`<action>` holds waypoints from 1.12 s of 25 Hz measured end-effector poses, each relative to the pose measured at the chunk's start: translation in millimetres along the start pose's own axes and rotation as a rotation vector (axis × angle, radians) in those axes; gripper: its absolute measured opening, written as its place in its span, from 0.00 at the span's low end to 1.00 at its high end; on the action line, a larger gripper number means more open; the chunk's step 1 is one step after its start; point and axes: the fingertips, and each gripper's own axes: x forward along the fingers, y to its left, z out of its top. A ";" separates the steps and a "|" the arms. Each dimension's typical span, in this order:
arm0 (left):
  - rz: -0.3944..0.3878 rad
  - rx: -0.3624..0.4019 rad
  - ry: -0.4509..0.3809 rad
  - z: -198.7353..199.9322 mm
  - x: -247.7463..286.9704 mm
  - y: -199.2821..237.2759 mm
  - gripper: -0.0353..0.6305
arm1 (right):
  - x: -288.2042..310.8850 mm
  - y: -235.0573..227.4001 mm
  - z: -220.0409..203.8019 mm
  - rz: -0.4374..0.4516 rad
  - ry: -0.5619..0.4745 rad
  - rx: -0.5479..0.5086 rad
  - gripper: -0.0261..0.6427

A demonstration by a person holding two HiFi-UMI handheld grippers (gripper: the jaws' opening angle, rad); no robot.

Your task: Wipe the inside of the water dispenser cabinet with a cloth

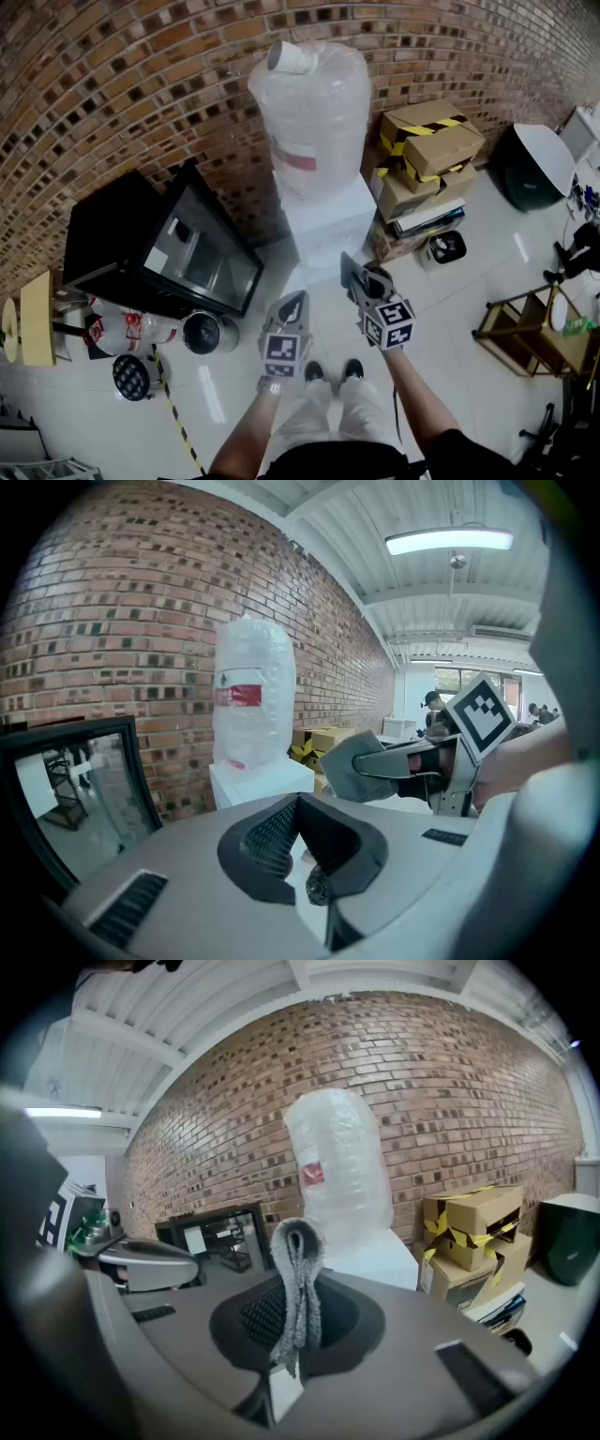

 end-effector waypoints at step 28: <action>-0.056 0.049 -0.068 -530.4 244.5 58.1 0.06 | 381.3 -213.6 -573.0 0.101 -0.024 -0.209 0.07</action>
